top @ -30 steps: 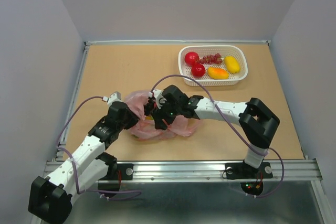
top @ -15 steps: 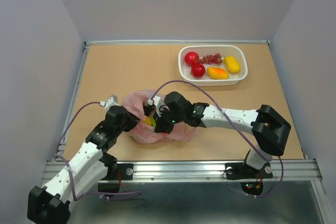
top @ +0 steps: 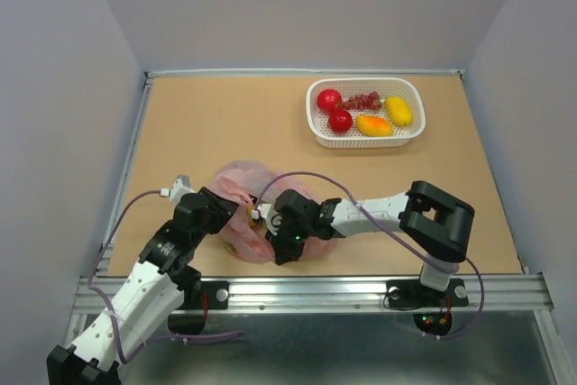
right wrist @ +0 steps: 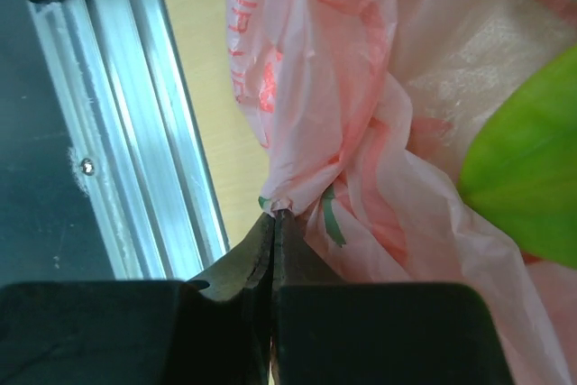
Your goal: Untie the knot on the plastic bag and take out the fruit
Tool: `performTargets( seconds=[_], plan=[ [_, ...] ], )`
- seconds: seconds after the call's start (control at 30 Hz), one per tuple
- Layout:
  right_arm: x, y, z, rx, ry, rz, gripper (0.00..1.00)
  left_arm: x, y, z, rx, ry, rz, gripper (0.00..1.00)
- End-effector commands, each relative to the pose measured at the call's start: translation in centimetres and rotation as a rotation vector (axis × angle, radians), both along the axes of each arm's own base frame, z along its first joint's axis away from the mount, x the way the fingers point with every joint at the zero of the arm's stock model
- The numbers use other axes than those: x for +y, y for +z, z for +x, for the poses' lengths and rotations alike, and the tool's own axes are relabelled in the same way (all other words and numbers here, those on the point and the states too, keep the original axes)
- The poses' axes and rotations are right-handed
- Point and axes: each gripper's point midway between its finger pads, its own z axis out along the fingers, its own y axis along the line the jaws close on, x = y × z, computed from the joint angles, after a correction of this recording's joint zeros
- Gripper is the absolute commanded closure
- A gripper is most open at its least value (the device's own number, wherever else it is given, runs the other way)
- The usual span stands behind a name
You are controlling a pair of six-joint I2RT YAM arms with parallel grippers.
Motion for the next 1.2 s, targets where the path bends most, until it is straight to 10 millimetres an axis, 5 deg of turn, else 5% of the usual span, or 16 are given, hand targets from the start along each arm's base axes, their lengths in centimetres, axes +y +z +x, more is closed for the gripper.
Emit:
performTargets(
  seconds=[0.0,0.07,0.13,0.17,0.27,0.4,0.47,0.6,0.83,1.03,1.17],
  plan=[
    [-0.7,-0.4,-0.5,0.003,-0.012,-0.034,0.99,0.5,-0.5,0.3,0.005,0.031,0.011,0.46],
    [-0.3,0.6,0.0,-0.016,-0.031,-0.014,0.91,0.3,-0.9,0.3,0.016,0.022,0.015,0.46],
    [0.2,2.2,0.6,-0.046,-0.057,0.019,0.67,0.2,-1.2,0.3,0.027,0.01,0.027,0.47],
    [0.9,4.3,1.0,-0.067,-0.074,0.066,0.49,0.3,-1.3,0.4,0.027,0.007,0.037,0.54],
    [1.6,8.9,2.9,-0.156,-0.154,0.152,0.3,0.5,-1.7,0.5,0.043,0.007,0.067,0.76],
    [1.2,13.7,5.9,-0.295,-0.282,0.225,0.26,0.9,-1.1,0.9,0.027,0.009,0.103,0.97],
    [0.2,14.7,7.9,-0.374,-0.372,0.217,0.24,1.1,-0.9,1.1,0.021,0.008,0.126,1.0],
    [-3.0,13.4,12.5,-0.456,-0.546,0.131,0.22,0.8,-1.6,1.2,0.044,-0.012,0.14,1.0],
    [-9.3,6.7,17.2,-0.401,-0.763,-0.064,0.2,0.0,-2.9,1.6,0.048,-0.045,0.129,1.0],
    [-10.5,2.9,18.1,-0.334,-0.862,-0.138,0.21,-0.6,-1.3,3.3,0.003,-0.105,0.194,1.0],
    [-9.6,3.5,18.1,-0.309,-0.847,-0.105,0.19,-1.0,-0.3,4.5,-0.021,-0.157,0.257,1.0]
  ],
)
